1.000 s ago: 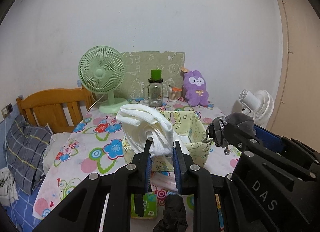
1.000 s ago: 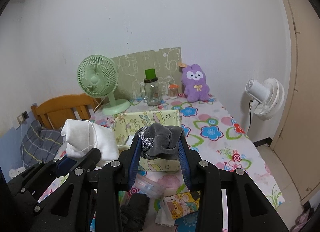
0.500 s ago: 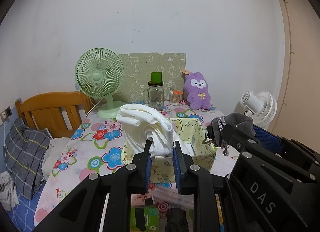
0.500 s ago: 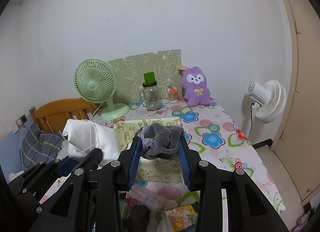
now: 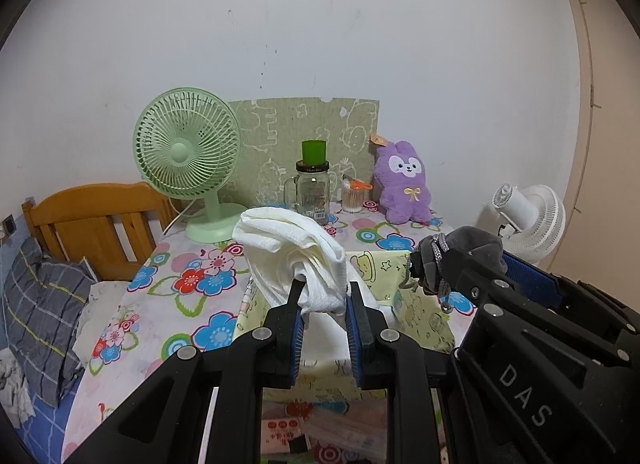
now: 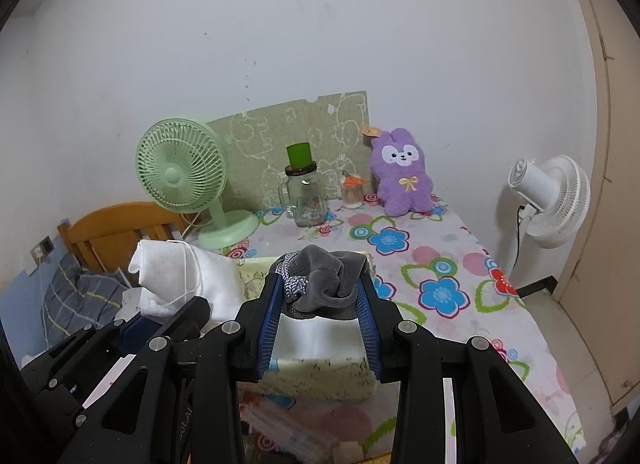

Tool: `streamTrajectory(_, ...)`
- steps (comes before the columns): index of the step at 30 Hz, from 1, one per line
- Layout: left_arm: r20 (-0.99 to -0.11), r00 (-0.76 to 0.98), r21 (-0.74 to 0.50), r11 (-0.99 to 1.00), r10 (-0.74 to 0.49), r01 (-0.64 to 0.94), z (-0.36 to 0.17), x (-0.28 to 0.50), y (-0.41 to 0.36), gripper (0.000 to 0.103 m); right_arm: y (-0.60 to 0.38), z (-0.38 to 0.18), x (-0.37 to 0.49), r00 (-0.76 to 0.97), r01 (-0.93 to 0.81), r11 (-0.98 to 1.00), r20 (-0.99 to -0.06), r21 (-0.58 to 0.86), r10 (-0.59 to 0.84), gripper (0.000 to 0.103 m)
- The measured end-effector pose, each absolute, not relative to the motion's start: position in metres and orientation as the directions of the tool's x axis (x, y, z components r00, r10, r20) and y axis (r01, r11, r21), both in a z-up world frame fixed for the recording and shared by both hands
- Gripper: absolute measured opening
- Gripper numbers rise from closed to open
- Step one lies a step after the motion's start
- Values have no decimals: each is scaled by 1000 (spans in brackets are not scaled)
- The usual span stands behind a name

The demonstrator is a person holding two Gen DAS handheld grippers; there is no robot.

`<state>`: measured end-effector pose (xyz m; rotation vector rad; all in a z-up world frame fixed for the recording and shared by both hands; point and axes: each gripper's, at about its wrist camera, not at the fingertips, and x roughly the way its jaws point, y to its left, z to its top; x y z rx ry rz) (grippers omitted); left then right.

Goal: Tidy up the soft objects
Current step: 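Carry the white cloth and grey pouch over the fabric basket with both tools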

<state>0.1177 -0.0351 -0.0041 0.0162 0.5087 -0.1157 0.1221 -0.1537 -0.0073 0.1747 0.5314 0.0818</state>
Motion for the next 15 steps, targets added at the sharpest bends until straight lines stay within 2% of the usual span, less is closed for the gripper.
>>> streamTrajectory(15, -568, 816, -18, 993, -104, 114, -32, 174, -37, 18, -153, -37, 179, 820, -24, 980, -557, 196, 131, 40)
